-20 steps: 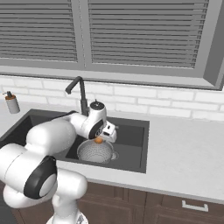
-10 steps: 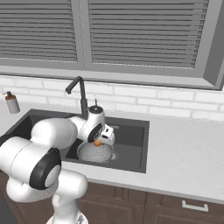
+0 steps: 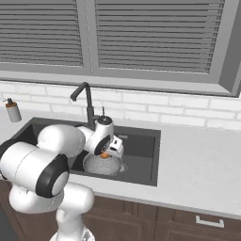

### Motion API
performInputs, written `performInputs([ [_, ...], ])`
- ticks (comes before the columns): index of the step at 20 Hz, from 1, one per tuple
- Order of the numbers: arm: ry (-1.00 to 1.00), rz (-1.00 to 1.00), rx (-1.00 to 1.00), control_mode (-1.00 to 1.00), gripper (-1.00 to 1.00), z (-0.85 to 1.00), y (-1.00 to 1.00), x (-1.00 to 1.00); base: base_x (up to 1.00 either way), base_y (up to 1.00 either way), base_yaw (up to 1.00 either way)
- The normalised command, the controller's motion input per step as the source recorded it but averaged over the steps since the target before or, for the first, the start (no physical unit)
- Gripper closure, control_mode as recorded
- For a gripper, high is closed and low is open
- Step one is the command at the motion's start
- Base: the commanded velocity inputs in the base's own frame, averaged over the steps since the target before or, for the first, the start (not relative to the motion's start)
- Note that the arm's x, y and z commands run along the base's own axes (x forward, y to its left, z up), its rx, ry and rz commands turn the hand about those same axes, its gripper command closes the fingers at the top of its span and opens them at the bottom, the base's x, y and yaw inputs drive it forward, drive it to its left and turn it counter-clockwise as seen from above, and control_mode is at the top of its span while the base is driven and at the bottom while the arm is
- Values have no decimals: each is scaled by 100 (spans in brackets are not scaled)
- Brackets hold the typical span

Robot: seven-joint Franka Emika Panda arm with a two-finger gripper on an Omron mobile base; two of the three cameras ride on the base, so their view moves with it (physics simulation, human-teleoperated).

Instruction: Put the colander in the sink, put the tangerine in the colander, and turn on the sink faucet and pour water over the colander.

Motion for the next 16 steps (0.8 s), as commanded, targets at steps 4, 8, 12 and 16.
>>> performInputs([
  [4,-1,2,5,-100,100,-9,0,6,0,0,0],
  [8,-2,2,4,-100,100,-14,0,9,0,0,0],
  [12,-2,1,3,-100,100,-19,1,18,0,0,0],
  [16,-1,2,1,-100,100,-21,2,28,0,0,0],
])
